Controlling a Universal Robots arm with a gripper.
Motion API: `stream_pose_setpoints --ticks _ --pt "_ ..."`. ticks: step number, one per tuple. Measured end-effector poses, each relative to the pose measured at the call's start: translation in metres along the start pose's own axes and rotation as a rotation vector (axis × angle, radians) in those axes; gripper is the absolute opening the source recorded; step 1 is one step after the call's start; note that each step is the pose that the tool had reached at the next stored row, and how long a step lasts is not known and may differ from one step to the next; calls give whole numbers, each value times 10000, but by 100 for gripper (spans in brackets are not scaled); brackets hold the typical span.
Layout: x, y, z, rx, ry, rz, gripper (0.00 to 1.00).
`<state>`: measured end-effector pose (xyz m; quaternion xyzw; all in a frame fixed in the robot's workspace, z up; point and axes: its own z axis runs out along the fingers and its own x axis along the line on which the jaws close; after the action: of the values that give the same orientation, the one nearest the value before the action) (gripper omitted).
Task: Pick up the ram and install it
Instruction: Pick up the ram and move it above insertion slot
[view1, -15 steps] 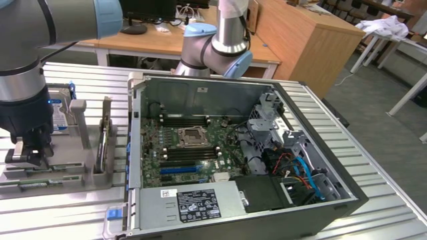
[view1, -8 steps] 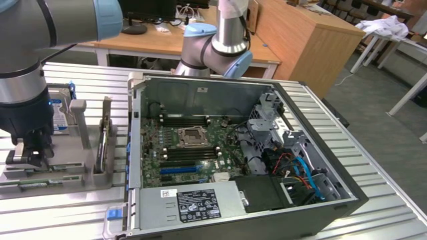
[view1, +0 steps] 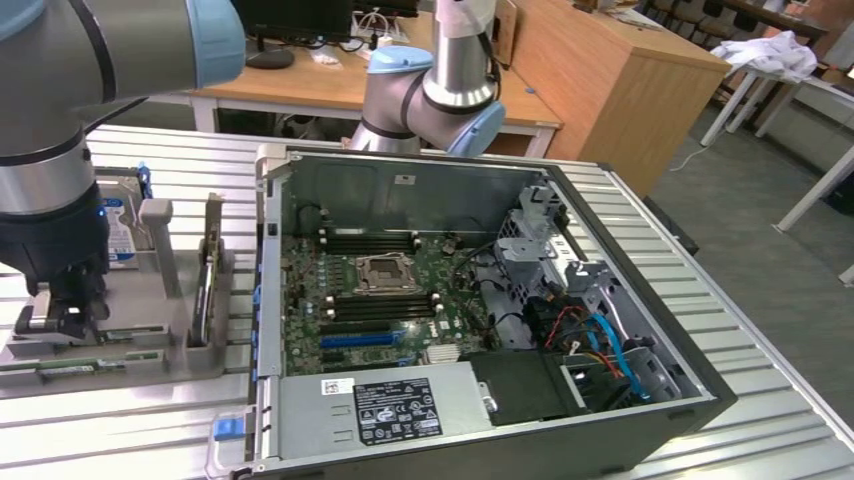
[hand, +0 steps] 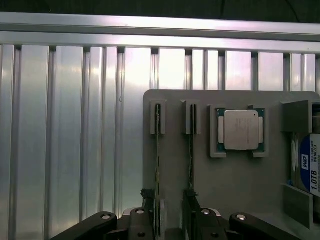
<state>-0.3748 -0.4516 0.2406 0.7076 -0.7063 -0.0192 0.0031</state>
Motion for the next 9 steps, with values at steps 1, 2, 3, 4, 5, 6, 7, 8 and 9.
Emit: stream_pose_setpoints --ticks 1,2,3,4,5,6,7,8,9 --pt "0 0 9 0 0 0 37" --pt "0 0 17 0 0 0 37" --pt "1 0 19 -1 1 0 37" --pt "1 0 19 0 1 0 37" --pt "1 0 19 -1 1 0 37" --pt "1 0 19 -1 1 0 37" --pt "0 0 19 0 0 0 37" --pt "1 0 20 0 0 1 37" --pt "6 -1 21 3 -2 0 37"
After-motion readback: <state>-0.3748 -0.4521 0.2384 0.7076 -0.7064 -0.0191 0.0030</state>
